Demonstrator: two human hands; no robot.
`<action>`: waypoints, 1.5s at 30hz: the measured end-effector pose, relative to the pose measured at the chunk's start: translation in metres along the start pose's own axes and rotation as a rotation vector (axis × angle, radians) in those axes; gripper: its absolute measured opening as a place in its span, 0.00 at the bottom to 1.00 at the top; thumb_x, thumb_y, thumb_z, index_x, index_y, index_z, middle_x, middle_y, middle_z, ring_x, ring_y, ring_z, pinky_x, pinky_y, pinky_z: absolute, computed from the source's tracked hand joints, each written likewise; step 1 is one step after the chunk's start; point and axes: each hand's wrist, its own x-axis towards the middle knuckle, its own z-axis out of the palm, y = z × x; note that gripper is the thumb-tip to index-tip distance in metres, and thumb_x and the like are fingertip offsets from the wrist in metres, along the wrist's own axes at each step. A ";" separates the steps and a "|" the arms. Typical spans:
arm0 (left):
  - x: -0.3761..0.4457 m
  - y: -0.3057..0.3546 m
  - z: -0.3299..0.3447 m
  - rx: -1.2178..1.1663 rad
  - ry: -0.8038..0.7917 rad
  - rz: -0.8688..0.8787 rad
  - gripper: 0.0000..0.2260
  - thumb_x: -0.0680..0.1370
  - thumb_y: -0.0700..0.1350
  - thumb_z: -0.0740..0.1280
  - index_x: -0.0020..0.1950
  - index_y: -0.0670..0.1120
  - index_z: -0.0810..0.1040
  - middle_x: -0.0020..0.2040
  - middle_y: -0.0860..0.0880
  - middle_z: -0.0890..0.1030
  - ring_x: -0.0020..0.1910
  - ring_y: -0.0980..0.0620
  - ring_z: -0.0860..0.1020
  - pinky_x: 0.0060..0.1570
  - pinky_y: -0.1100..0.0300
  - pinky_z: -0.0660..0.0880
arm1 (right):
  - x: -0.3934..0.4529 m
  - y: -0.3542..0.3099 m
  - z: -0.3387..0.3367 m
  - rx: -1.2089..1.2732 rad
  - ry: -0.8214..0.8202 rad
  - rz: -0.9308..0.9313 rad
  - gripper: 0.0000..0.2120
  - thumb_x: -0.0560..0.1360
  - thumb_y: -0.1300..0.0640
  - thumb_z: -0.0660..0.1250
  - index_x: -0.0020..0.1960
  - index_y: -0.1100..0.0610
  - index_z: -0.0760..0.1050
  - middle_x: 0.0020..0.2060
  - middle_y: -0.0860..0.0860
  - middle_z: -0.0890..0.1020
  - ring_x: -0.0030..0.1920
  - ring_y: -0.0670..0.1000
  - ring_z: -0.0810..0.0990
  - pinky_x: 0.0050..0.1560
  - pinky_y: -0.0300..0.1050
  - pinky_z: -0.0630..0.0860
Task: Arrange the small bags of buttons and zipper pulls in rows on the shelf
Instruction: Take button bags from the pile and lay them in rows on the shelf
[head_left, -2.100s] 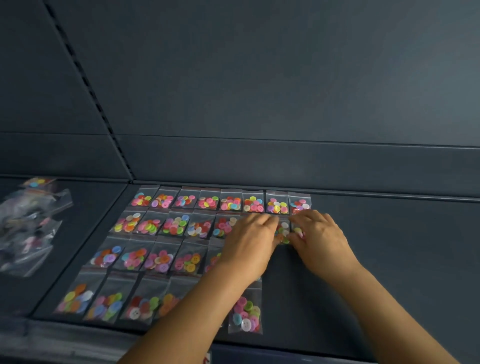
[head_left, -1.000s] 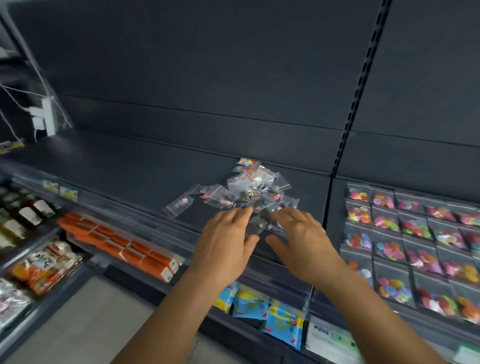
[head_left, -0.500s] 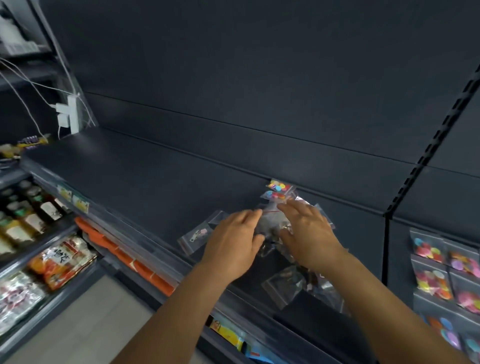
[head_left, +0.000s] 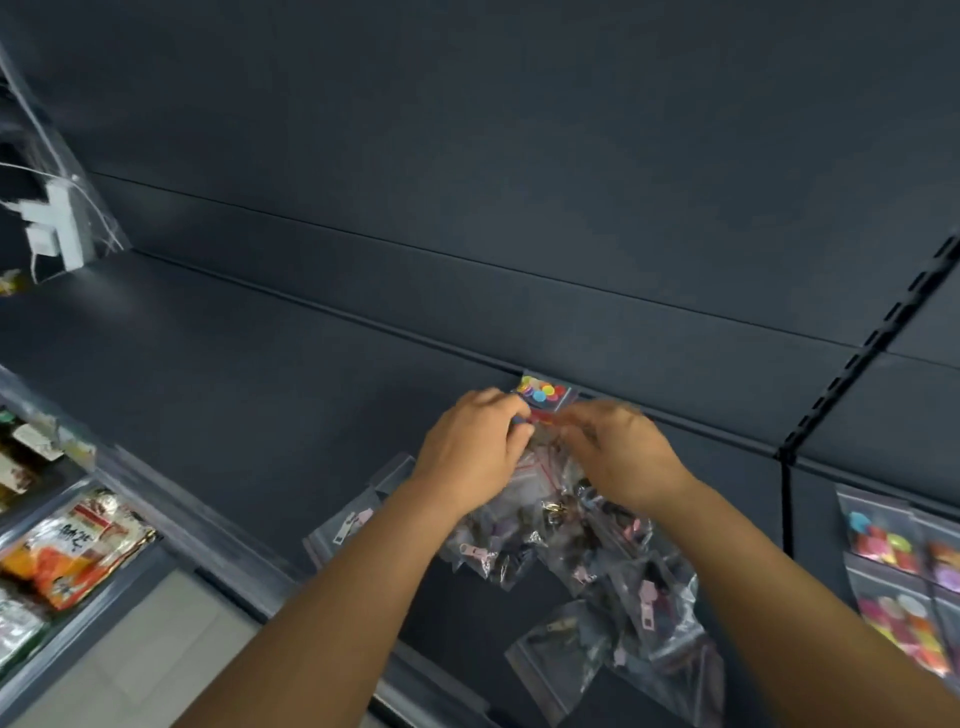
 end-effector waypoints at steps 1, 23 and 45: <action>0.007 -0.002 0.002 -0.011 -0.027 0.012 0.13 0.80 0.47 0.59 0.64 0.49 0.74 0.61 0.51 0.76 0.59 0.50 0.72 0.53 0.57 0.70 | 0.006 0.002 0.001 -0.011 0.013 0.030 0.13 0.78 0.56 0.59 0.59 0.51 0.78 0.54 0.52 0.81 0.54 0.55 0.77 0.52 0.46 0.74; 0.016 -0.063 -0.012 0.073 -0.122 -0.180 0.17 0.80 0.54 0.57 0.64 0.48 0.74 0.57 0.45 0.73 0.59 0.45 0.69 0.53 0.51 0.70 | 0.063 -0.035 0.030 -0.301 -0.186 0.279 0.21 0.71 0.42 0.66 0.62 0.48 0.74 0.58 0.51 0.79 0.62 0.56 0.71 0.63 0.47 0.69; 0.021 -0.063 -0.021 -0.772 -0.147 -0.362 0.06 0.72 0.44 0.70 0.47 0.51 0.77 0.40 0.53 0.81 0.38 0.54 0.79 0.36 0.61 0.74 | 0.034 -0.064 0.028 0.015 0.255 0.366 0.03 0.74 0.61 0.64 0.44 0.54 0.73 0.36 0.50 0.79 0.41 0.54 0.77 0.40 0.40 0.67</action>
